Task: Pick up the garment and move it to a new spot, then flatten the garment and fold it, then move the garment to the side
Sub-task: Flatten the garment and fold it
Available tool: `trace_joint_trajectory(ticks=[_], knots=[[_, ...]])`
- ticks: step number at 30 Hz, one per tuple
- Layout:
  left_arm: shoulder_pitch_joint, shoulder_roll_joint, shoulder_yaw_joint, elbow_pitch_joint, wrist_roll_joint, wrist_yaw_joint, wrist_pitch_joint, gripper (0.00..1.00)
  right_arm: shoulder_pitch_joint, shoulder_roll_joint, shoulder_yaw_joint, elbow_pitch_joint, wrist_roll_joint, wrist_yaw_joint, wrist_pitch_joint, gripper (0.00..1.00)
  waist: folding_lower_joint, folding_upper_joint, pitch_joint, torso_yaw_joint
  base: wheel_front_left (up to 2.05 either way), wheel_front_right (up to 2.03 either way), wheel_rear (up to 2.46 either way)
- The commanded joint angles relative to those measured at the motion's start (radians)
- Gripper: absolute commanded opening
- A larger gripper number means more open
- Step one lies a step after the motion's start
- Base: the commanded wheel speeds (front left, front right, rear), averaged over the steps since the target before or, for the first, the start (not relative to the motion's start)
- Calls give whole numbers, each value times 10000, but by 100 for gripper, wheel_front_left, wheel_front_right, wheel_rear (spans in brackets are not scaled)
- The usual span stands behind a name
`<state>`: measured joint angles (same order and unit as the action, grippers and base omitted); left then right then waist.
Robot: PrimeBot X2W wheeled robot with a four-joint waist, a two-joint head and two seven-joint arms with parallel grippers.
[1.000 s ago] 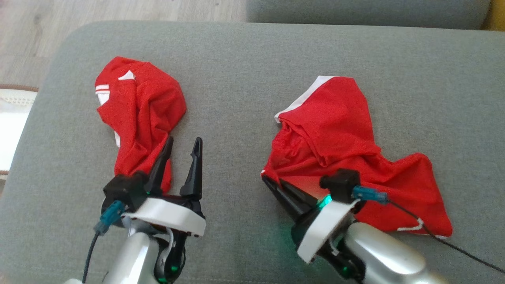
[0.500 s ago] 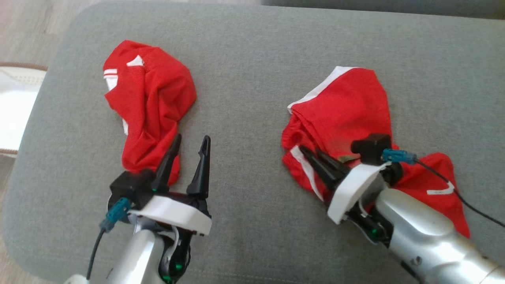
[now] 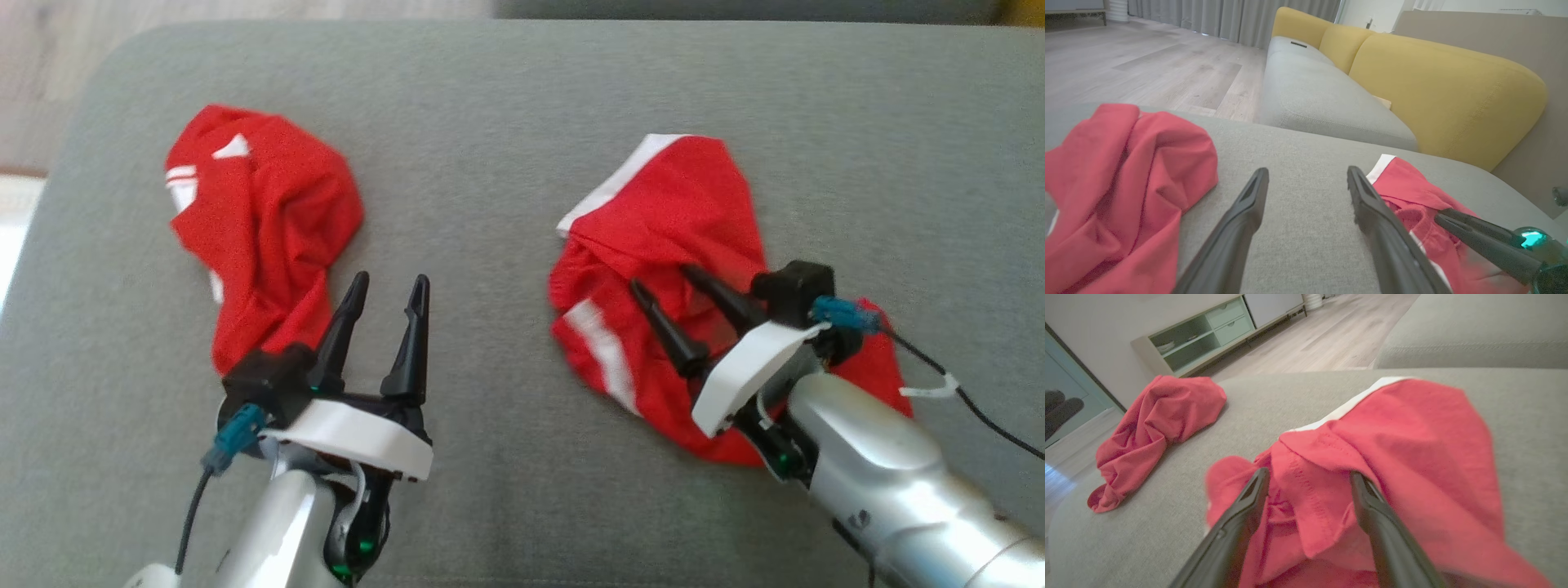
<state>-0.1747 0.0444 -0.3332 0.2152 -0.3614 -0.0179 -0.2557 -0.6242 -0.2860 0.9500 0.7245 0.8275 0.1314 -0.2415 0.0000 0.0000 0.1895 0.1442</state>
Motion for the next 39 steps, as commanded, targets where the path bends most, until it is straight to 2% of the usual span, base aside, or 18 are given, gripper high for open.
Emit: trace_joint_trajectory(ticks=[1, 4, 9, 13, 16, 20, 24, 29, 39], knots=[[-397, 58, 426, -307, 104, -38, -61, 100, 52, 8, -181, -299, -162, -7, -164, 100, 0, 0, -148, -295, 0, 0, 0], [-349, 58, 516, -317, 167, -73, -61, 100, 499, -132, -1173, -900, -507, -7, -194, 100, 0, 0, -263, -650, 0, 0, 0], [-232, 58, 644, -309, 232, -163, -61, 100, 2073, -260, -3893, -2335, -1785, -7, -199, 100, 0, 0, -475, -1150, 0, 0, 0], [-102, 58, 713, -247, 240, -250, -61, 100, 3804, 243, -6354, -3429, -2928, -7, -200, 100, 0, 0, -617, -1400, 0, 0, 0], [-15, 58, 708, -123, 314, -368, -61, 100, 4925, 795, -7562, -4087, -3679, -7, -201, 100, 0, 0, -623, -1492, 0, 0, 0], [124, 58, 686, 279, 567, -612, -61, 100, 5621, 1347, -8135, -4520, -4264, -7, -201, 100, 0, 0, -590, -1575, 0, 0, 0], [186, 207, 439, 876, 956, -907, -61, 100, 5684, 1595, -8345, -4654, -4471, -7, -202, 100, 0, 0, -522, -1666, 0, 0, 0], [-54, 513, -362, 1723, 1271, -1085, -61, 100, 5598, 1719, -8500, -4666, -4500, -7, -202, 100, 0, 0, -422, -1766, 0, 0, 0], [-874, 544, -1003, 2595, 1216, -1123, -61, 100, 5463, 1735, -8462, -4562, -4449, -7, -202, 100, 0, 0, -227, -2032, 0, 0, 0]])
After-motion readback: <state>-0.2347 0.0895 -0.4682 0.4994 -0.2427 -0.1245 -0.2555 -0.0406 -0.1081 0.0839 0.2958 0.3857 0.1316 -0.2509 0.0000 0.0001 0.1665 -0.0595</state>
